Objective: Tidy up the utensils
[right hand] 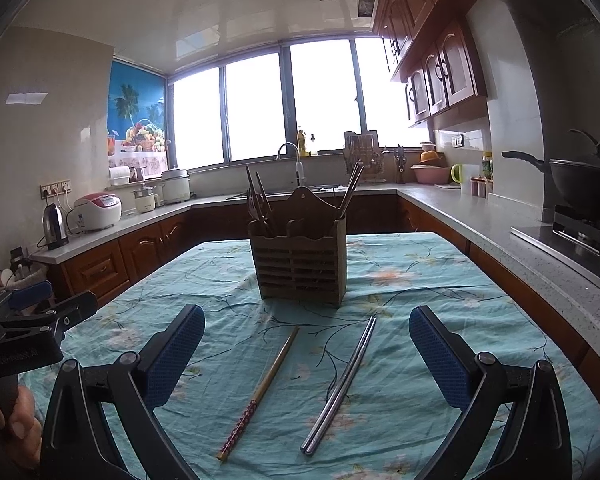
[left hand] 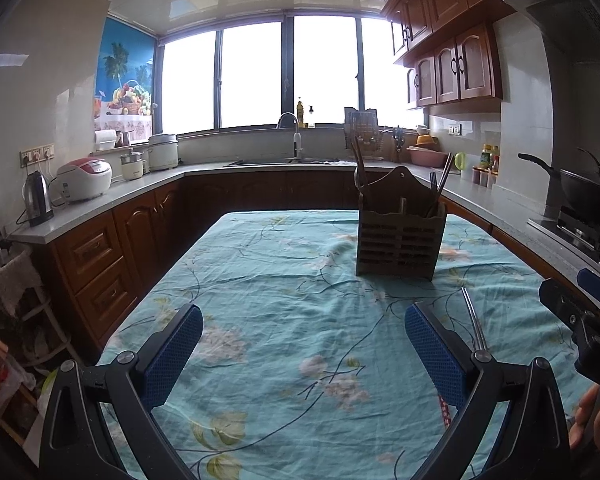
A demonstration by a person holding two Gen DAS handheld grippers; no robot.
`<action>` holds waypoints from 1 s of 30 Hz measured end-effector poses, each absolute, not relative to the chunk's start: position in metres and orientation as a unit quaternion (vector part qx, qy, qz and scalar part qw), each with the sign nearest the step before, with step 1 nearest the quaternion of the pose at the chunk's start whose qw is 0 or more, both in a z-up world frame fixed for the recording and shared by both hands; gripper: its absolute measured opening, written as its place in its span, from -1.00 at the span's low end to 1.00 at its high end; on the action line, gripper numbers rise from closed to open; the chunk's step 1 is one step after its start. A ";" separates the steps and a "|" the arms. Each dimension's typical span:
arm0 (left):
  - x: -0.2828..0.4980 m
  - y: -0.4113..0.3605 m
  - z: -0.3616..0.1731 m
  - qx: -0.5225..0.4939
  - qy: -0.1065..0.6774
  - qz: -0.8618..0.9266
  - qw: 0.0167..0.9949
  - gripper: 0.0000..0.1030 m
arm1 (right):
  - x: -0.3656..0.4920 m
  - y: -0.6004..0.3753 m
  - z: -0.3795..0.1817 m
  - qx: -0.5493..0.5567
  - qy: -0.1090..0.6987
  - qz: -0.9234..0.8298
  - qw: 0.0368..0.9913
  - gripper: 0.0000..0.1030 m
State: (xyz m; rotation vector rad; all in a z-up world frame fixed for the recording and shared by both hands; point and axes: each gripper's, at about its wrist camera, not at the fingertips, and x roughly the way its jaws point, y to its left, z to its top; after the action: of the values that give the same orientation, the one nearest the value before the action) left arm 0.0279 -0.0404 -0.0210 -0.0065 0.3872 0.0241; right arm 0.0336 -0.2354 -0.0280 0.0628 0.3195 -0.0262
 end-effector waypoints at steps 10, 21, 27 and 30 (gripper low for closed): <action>0.029 -0.039 -0.020 -0.005 0.194 0.011 0.981 0.99 | 0.036 -0.233 -0.029 0.032 0.161 -0.006 0.986 1.00; 0.030 -0.040 -0.022 -0.003 0.193 0.014 0.981 0.99 | 0.036 -0.231 -0.029 0.032 0.158 -0.006 0.987 1.00; 0.031 -0.041 -0.022 -0.004 0.194 0.014 0.981 0.99 | 0.036 -0.233 -0.029 0.034 0.159 -0.006 0.987 1.00; 0.032 -0.041 -0.023 -0.004 0.194 0.014 0.981 0.99 | 0.036 -0.233 -0.029 0.035 0.159 -0.007 0.987 1.00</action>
State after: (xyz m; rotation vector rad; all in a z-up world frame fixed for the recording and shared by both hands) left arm 0.0316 -0.0414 -0.0230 -0.0086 0.3910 0.0284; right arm 0.0356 -0.2333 -0.0294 0.0703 0.3198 -0.0136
